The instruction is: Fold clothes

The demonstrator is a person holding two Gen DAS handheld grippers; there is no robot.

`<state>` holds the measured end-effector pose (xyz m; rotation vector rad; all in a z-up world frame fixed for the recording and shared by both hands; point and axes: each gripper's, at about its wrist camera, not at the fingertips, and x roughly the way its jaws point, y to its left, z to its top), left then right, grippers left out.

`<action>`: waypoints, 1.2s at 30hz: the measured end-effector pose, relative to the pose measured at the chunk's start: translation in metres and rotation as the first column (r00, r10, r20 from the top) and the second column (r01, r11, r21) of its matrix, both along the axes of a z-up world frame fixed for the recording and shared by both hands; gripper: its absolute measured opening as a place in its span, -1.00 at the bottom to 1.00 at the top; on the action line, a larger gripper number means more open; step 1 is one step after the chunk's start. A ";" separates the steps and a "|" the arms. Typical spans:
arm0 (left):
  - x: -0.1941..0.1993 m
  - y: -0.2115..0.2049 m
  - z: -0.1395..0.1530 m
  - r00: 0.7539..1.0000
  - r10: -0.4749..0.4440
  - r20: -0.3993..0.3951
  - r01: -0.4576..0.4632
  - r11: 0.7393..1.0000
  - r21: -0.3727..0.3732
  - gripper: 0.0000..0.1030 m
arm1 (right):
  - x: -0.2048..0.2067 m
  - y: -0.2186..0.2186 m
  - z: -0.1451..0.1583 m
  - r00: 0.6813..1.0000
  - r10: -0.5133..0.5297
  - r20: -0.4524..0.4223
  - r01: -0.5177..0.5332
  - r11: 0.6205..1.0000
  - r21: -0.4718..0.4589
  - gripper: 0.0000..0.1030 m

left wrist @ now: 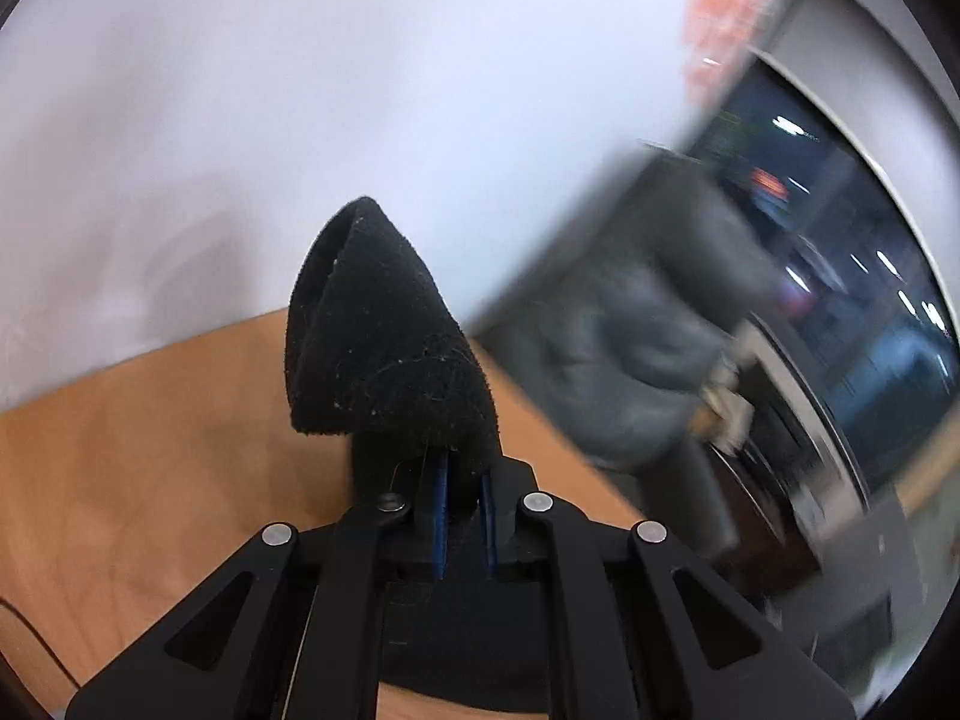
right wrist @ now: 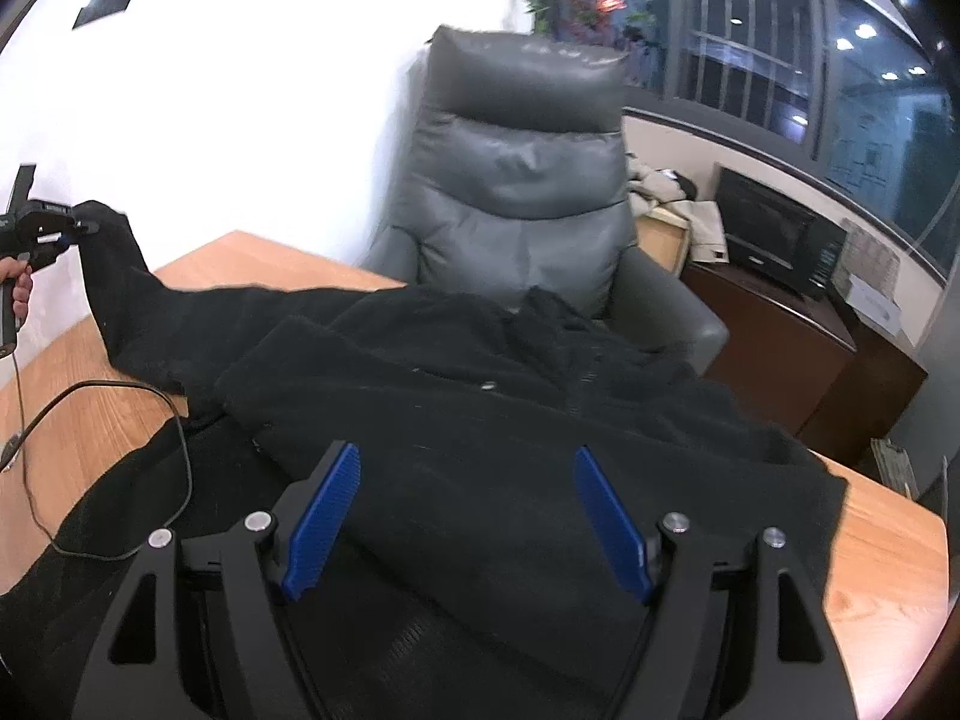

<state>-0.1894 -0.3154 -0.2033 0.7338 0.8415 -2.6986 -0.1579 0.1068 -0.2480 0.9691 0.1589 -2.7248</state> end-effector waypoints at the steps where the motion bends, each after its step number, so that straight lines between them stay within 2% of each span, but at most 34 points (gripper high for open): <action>1: -0.006 0.024 0.014 0.998 -0.052 -0.022 0.051 0.999 -0.013 -0.87 | 0.006 0.008 0.005 1.000 -0.015 -0.009 0.015 1.000 -0.010 0.52; 4: -0.022 0.112 0.051 0.969 -0.239 -0.067 0.236 0.971 -0.045 -0.87 | 0.023 0.033 0.023 0.997 -0.066 -0.047 0.063 0.996 -0.059 0.52; 7: -0.039 0.209 0.071 0.914 -0.397 -0.086 0.394 0.918 -0.050 -0.87 | 0.041 0.060 0.046 0.990 -0.102 -0.093 0.091 0.989 -0.113 0.52; 9: -0.041 0.272 0.076 0.873 -0.483 -0.072 0.481 0.876 -0.041 -0.87 | 0.052 0.079 0.061 0.986 -0.119 -0.115 0.102 0.984 -0.146 0.52; 13: -0.045 0.391 0.045 0.786 -0.618 0.009 0.618 0.786 0.016 -0.87 | 0.072 0.129 0.081 0.977 -0.174 -0.126 0.143 0.964 -0.225 0.53; 17: -0.039 0.487 -0.004 0.700 -0.706 0.112 0.706 0.707 0.042 -0.87 | 0.086 0.189 0.072 0.961 -0.266 -0.076 0.234 0.930 -0.283 0.58; 19: -0.023 0.514 -0.027 0.665 -0.727 0.172 0.731 0.681 0.051 -0.85 | 0.089 0.211 0.063 0.955 -0.293 -0.043 0.269 0.918 -0.290 0.58; 22: -0.011 0.527 -0.050 0.648 -0.718 0.257 0.729 0.681 0.064 -0.78 | 0.090 0.228 0.049 0.955 -0.297 -0.007 0.284 0.920 -0.269 0.58; 23: -0.010 0.528 -0.054 0.647 -0.713 0.270 0.726 0.684 0.069 -0.73 | 0.089 0.229 0.046 0.959 -0.284 -0.001 0.274 0.926 -0.258 0.58; 25: -0.002 0.517 -0.051 0.660 -0.705 0.258 0.715 0.696 0.071 -0.46 | 0.085 0.228 0.040 0.964 -0.264 0.005 0.258 0.936 -0.241 0.59; 27: 0.018 0.491 -0.040 0.699 -0.680 0.221 0.690 0.723 0.040 0.18 | 0.082 0.218 0.038 0.971 -0.237 -0.003 0.231 0.946 -0.227 0.60; 28: 0.026 0.473 -0.029 0.729 -0.656 0.197 0.667 0.745 0.016 0.29 | 0.080 0.213 0.037 0.975 -0.224 -0.007 0.217 0.951 -0.221 0.65; 30: 0.036 0.436 -0.006 0.781 -0.607 0.149 0.616 0.787 -0.027 0.69 | 0.076 0.198 0.035 0.985 -0.173 0.023 0.174 0.960 -0.222 0.72; 33: 0.041 0.373 0.027 0.843 -0.529 0.101 0.536 0.841 -0.070 1.00 | 0.078 0.173 0.033 0.993 -0.099 0.066 0.111 0.971 -0.211 0.73; 36: 0.037 0.314 0.045 0.893 -0.442 0.087 0.450 0.879 -0.154 1.00 | 0.067 0.165 0.023 0.989 -0.124 0.082 0.136 0.975 -0.173 0.80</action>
